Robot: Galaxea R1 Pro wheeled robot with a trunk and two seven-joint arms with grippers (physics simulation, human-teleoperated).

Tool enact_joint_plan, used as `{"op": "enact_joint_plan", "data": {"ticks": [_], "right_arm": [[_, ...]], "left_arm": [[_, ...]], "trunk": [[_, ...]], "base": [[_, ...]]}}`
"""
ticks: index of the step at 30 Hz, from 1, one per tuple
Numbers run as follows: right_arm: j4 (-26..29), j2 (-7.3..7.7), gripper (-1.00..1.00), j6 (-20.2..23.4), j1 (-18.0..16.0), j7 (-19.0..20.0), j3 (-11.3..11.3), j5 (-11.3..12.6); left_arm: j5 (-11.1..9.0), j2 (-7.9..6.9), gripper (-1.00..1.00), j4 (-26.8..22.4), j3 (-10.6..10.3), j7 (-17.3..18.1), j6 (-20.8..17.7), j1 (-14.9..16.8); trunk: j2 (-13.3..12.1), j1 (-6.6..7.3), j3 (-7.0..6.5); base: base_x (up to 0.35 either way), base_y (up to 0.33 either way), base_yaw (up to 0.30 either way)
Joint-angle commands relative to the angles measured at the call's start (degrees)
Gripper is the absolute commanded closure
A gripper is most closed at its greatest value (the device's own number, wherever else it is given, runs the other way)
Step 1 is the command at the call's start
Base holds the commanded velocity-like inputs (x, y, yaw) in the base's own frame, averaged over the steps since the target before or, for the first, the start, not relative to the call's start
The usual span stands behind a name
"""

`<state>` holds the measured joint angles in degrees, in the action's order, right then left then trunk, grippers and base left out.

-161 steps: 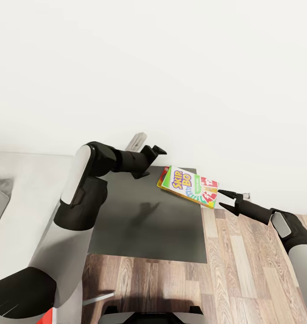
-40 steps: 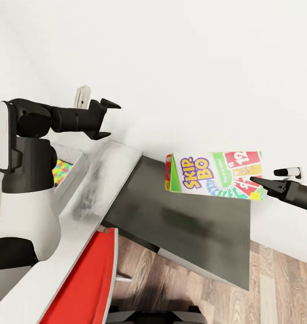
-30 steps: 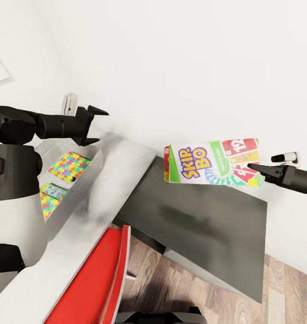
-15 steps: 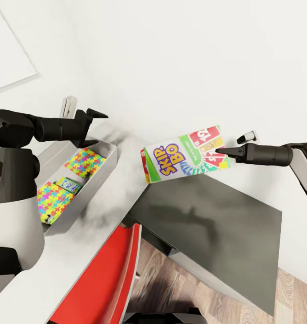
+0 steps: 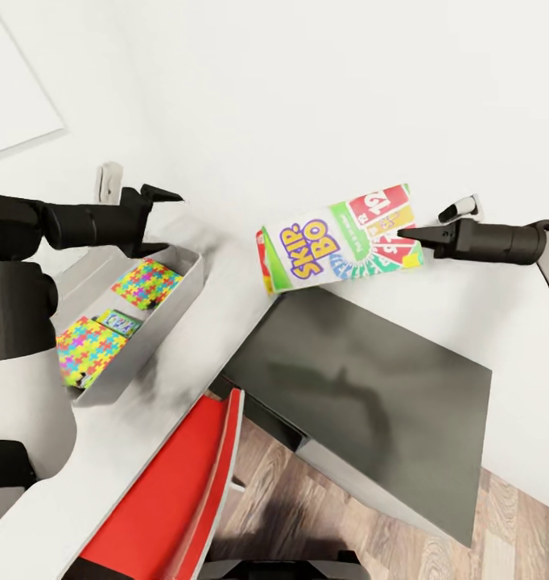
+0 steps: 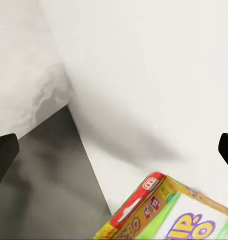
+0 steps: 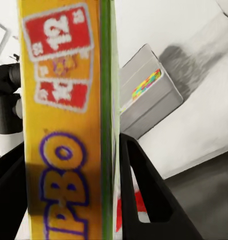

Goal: Put all the toys in the child's room - the three board games (two on the bed and one on the table), the two jigsaw puzzles on the table, and the tennis ball on the table - inside the toy box on the table in the child's room.

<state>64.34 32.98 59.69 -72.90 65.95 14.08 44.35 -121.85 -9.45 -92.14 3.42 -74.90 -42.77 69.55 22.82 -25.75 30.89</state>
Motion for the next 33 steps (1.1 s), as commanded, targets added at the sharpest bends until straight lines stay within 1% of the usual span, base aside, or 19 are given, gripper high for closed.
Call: {"op": "enact_joint_plan", "data": {"ticks": [1,2,3,5,7,8,9,10,11,13,17,19,20,24,25,27,29,32,33], "right_arm": [[-1.23,-0.16,1.0,0.31,-1.28,0.15,0.35,0.22],[-2.43,-0.56,1.0,0.31,-2.69,0.15,0.55,0.22],[-3.85,-1.52,1.0,0.31,-4.27,0.15,0.76,0.18],[-5.42,-3.04,1.0,0.31,-5.66,0.15,1.14,0.16],[-8.27,-6.41,1.0,0.31,-7.92,0.15,2.68,0.12],[-8.9,-7.17,1.0,0.31,-8.56,0.13,3.2,0.12],[-10.25,-8.5,1.0,0.31,-9.92,0.11,4.49,0.1],[-10.96,-9.04,1.0,0.31,-10.62,0.1,5.27,0.09],[-12.32,-9.81,1.0,0.31,-11.85,0.08,6.97,0.1],[-13.95,-10.53,1.0,0.31,-13.3,0.1,9.06,0.11],[-15.72,-11.57,1.0,0.31,-15.14,0.14,11.08,0.12],[-15.87,-11.86,1.0,0.31,-15.42,0.14,11.23,0.12],[-16.04,-12.41,1.0,0.31,-15.68,0.14,11.36,0.12],[-18.43,-15.7,1.0,0.31,-15.9,0.08,12.18,0.01],[-18.8,-16.17,1.0,0.31,-15.91,0.08,12.52,-0.02],[-19.9,-17.55,1.0,0.31,-15.94,0.02,13.73,-0.08],[-21.87,-19.63,1.0,0.31,-16.08,-0.13,15.0,-0.12],[-23.53,-20.95,1.0,0.31,-17.08,-0.17,15.46,-0.18],[-24.45,-21.72,1.0,0.31,-17.82,-0.18,15.62,-0.23]], "left_arm": [[-1.46,-1.09,-1.0,-0.02,0.32,-0.67,-0.7,0.33],[-2.57,-2.37,-1.0,-0.03,0.43,-0.77,-0.87,0.7],[-4.09,-3.47,-1.0,-0.04,0.55,-0.83,-0.98,1.0],[-6.08,-4.51,-1.0,-0.05,0.67,-0.88,-1.05,1.17],[-10.36,-7.02,-1.0,-0.05,0.8,-0.84,-1.17,1.33],[-11.24,-7.68,-1.0,-0.05,0.82,-0.76,-1.21,1.3],[-12.51,-8.86,-1.0,-0.02,0.89,-0.64,-1.42,1.24],[-12.97,-9.36,-1.0,-0.01,0.96,-0.6,-1.64,1.21],[-13.15,-10.15,-1.0,0.0,1.45,-0.52,-2.08,1.1],[-13.15,-10.84,-1.0,0.02,2.34,-0.47,-2.54,0.93],[-13.15,-11.42,-1.0,-0.01,2.96,-0.43,-3.23,0.72],[-13.15,-11.41,-1.0,-0.01,2.94,-0.43,-3.76,0.69],[-13.15,-11.39,-1.0,-0.02,2.93,-0.43,-4.32,0.68],[-13.15,-11.36,-1.0,0.0,3.23,-0.34,-4.82,0.68],[-13.15,-11.33,-1.0,0.01,3.29,-0.32,-4.83,0.68],[-13.15,-11.27,-1.0,0.02,3.51,-0.29,-4.85,0.68],[-13.15,-11.2,-1.0,0.03,3.7,-0.26,-4.86,0.68],[-13.15,-11.07,-1.0,0.03,3.75,-0.2,-4.87,0.68],[-13.15,-11.02,-1.0,0.03,3.76,-0.19,-4.87,0.68]], "trunk": [[0.1,-0.03,0.09],[0.1,-0.03,0.09],[0.1,-0.03,0.09],[0.1,-0.03,0.09],[0.1,-0.03,0.09],[0.1,-0.03,0.09],[0.1,-0.03,0.09],[0.1,-0.03,0.09],[0.1,-0.03,0.09],[0.1,-0.03,0.09],[0.1,-0.03,0.09],[0.1,-0.03,0.09],[0.1,-0.03,0.09],[0.1,-0.03,0.09],[0.1,-0.03,0.09],[0.1,-0.03,0.09],[0.1,-0.03,0.09],[0.1,-0.03,0.09],[0.1,-0.03,0.09]], "base": [[-0.003,-0.003,0.136],[-0.002,-0.002,0.193],[-0.001,-0.001,0.23],[-0.001,-0.001,0.249],[0.0,0.0,0.275],[0.0,0.0,0.284],[0.0,0.0,0.289],[0.0,0.0,0.29],[0.0,0.0,0.293],[0.0,0.0,0.295],[0.0,0.0,0.297],[0.0,0.0,0.298],[-0.043,-0.045,0.298],[-0.124,-0.203,0.298],[-0.132,-0.199,0.298],[-0.081,-0.119,0.298],[-0.035,-0.051,0.298],[-0.014,-0.02,0.298],[-0.006,-0.009,0.298]]}}
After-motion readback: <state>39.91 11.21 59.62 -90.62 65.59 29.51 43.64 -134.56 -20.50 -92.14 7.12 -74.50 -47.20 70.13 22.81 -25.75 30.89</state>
